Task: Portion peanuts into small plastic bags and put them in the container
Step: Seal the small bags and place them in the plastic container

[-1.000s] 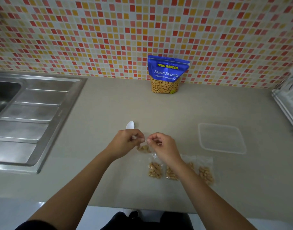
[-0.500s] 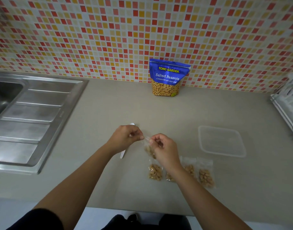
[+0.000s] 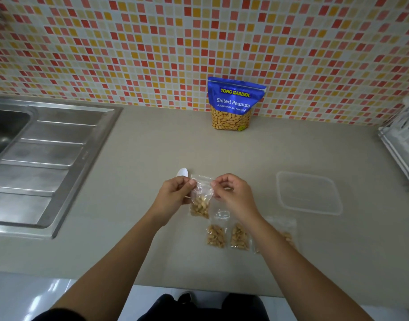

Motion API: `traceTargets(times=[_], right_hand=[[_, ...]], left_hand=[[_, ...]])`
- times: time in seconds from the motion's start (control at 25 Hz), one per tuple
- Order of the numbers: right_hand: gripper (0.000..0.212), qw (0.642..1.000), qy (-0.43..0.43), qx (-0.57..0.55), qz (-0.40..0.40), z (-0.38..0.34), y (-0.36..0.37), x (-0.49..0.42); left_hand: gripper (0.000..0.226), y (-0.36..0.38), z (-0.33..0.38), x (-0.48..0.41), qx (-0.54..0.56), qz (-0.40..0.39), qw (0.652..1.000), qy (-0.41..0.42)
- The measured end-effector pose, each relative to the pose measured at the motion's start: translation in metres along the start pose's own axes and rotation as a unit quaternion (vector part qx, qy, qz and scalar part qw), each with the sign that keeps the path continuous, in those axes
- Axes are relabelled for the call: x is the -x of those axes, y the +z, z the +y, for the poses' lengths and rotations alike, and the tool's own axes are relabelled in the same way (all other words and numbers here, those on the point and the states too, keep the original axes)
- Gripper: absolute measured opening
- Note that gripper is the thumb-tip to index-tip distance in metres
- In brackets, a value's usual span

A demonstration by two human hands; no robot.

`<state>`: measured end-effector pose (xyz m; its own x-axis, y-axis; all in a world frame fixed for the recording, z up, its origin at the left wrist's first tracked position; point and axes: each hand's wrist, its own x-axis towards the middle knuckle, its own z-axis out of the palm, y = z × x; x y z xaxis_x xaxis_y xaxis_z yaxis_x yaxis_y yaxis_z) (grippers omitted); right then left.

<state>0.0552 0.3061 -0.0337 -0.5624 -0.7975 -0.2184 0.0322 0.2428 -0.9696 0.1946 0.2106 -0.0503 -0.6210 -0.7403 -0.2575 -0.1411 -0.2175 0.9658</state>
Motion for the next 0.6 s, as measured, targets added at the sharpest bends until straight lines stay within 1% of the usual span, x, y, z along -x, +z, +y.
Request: traceTargets(times=[0.12, 0.2, 0.24, 0.28, 0.36, 0.48, 0.52, 0.6], right_hand=[[0.01, 0.998, 0.015, 0.056, 0.018, 0.013, 0.003, -0.006], [0.012, 0.994, 0.025, 0.107, 0.02, 0.026, 0.007, -0.009], [0.011, 0.989, 0.029, 0.146, 0.016, 0.033, 0.009, -0.01], [0.009, 0.98, 0.029, 0.197, 0.008, 0.039, 0.01, -0.011], [0.008, 0.951, 0.01, 0.309, -0.007, 0.05, 0.013, -0.012], [0.011, 0.889, -0.045, 0.454, -0.027, 0.06, 0.019, -0.014], [0.014, 0.875, -0.056, 0.479, -0.032, 0.061, 0.021, -0.015], [0.018, 0.871, -0.07, 0.484, -0.037, 0.058, 0.018, -0.016]], left_hand=[[0.008, -0.002, -0.015, 0.008, -0.049, -0.012, 0.998, -0.035], [0.023, -0.002, -0.03, 0.014, -0.089, -0.007, 0.994, -0.067], [0.027, -0.003, -0.035, 0.017, -0.115, 0.005, 0.99, -0.085], [0.028, -0.005, -0.042, 0.019, -0.146, 0.016, 0.984, -0.098], [0.028, -0.008, -0.051, 0.021, -0.216, 0.028, 0.97, -0.111], [0.027, -0.01, -0.058, 0.022, -0.296, 0.043, 0.95, -0.086], [0.028, -0.009, -0.058, 0.023, -0.333, 0.042, 0.939, -0.07], [0.032, -0.004, -0.053, 0.025, -0.423, 0.044, 0.904, -0.041]])
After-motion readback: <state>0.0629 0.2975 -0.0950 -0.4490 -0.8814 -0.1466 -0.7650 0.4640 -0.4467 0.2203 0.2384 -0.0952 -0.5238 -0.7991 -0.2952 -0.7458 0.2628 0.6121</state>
